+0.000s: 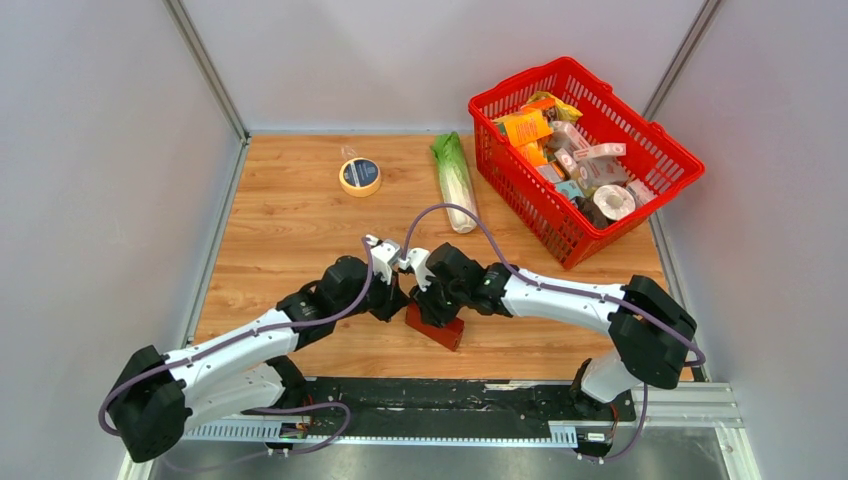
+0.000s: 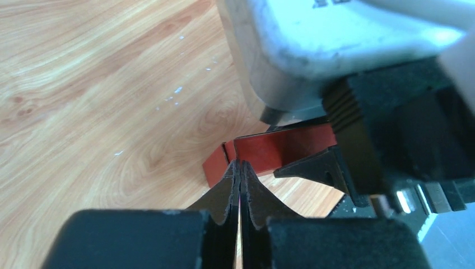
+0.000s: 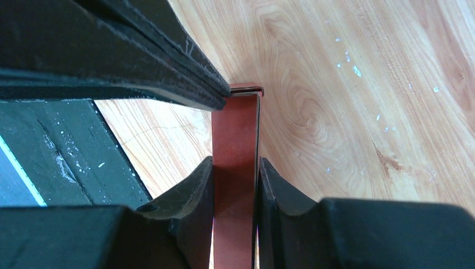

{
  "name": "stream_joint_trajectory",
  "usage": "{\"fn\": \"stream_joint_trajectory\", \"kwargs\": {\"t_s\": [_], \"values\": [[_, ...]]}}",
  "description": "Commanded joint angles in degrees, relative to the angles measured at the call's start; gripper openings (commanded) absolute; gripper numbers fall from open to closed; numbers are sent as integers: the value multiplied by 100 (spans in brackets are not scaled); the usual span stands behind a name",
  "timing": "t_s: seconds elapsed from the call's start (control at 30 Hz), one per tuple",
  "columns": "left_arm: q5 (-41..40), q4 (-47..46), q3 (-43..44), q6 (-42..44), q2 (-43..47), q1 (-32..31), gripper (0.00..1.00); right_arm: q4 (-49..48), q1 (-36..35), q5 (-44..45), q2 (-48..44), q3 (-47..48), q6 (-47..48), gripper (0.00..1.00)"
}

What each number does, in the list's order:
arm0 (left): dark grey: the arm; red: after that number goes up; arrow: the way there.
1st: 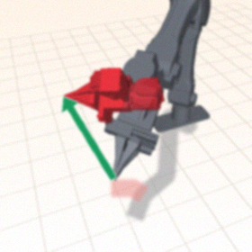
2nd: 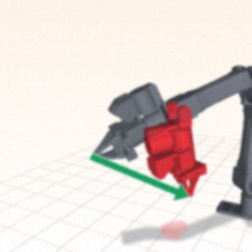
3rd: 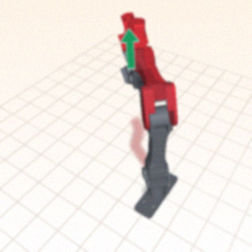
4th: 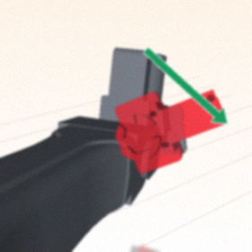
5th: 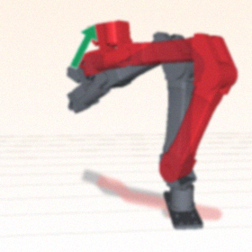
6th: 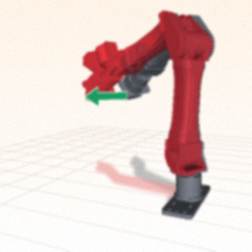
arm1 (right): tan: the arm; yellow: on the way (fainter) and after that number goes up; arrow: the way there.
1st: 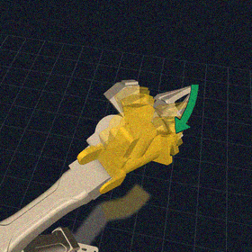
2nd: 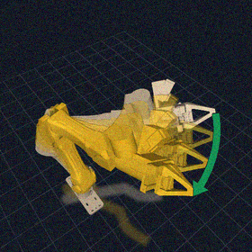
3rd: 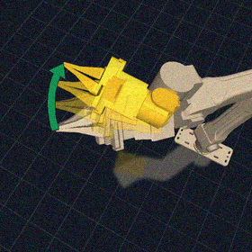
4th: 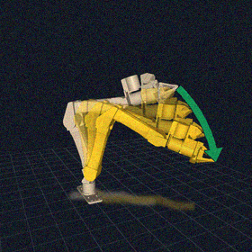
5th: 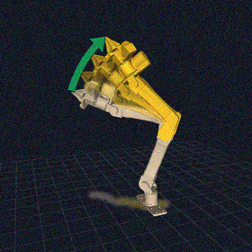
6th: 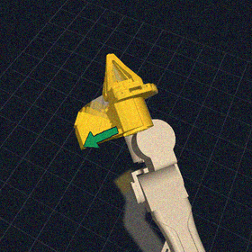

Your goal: Fold the paper box

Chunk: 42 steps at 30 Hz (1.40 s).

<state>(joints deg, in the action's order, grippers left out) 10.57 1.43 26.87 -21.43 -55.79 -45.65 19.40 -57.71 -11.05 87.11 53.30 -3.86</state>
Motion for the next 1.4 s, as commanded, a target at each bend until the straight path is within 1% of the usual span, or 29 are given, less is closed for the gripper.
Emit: {"fn": "stream_joint_trajectory", "kwargs": {"t_s": [0.0,0.07,0.27,0.37,0.43,0.47,0.5,0.53,0.57,0.6,0.67,0.7,0.8,0.9,0.93,1.03,1.17,1.3,1.37], "values": [[-782,147,55,262,200,-278,2,-261,-12,190,-116,110,60,30],[-968,173,-15,254,279,-339,0,-270,-21,252,-98,154,122,30],[-1364,103,-261,192,393,-410,0,-384,-12,287,-10,269,236,30],[-1277,-11,-332,104,428,-410,0,-402,-12,261,60,330,254,30],[-1128,155,-184,69,490,-410,0,-376,-12,270,96,330,271,30],[-1136,391,-104,-9,603,-410,7,-358,-21,287,113,330,272,30],[-1084,445,-60,-10,674,-410,13,-366,-21,296,104,313,280,30],[-1083,489,2,-28,770,-410,21,-358,-21,288,87,278,272,29],[-1083,516,20,-54,945,-410,36,-366,-21,279,87,269,280,30],[-1083,507,20,-45,1034,-401,40,-367,-12,261,69,251,272,29],[-1083,481,46,-10,1114,-357,44,-367,-12,235,60,234,272,29],[-840,446,55,-10,1053,-244,44,-358,-12,226,52,234,272,29],[-452,332,116,34,746,-7,44,-375,-12,173,-1,216,272,29],[-205,95,169,130,429,38,39,-393,-21,138,-54,216,263,29],[-187,59,239,148,281,47,37,-384,-21,129,-63,207,271,29],[-231,-46,327,209,113,56,35,-384,-12,94,-80,216,272,29],[-248,-353,336,183,-37,82,35,-375,-21,68,-80,216,280,29],[-248,-416,310,183,-11,82,36,-384,-12,59,-80,207,280,29],[-283,-433,292,174,15,82,38,-402,-12,42,-80,216,280,29]]}}
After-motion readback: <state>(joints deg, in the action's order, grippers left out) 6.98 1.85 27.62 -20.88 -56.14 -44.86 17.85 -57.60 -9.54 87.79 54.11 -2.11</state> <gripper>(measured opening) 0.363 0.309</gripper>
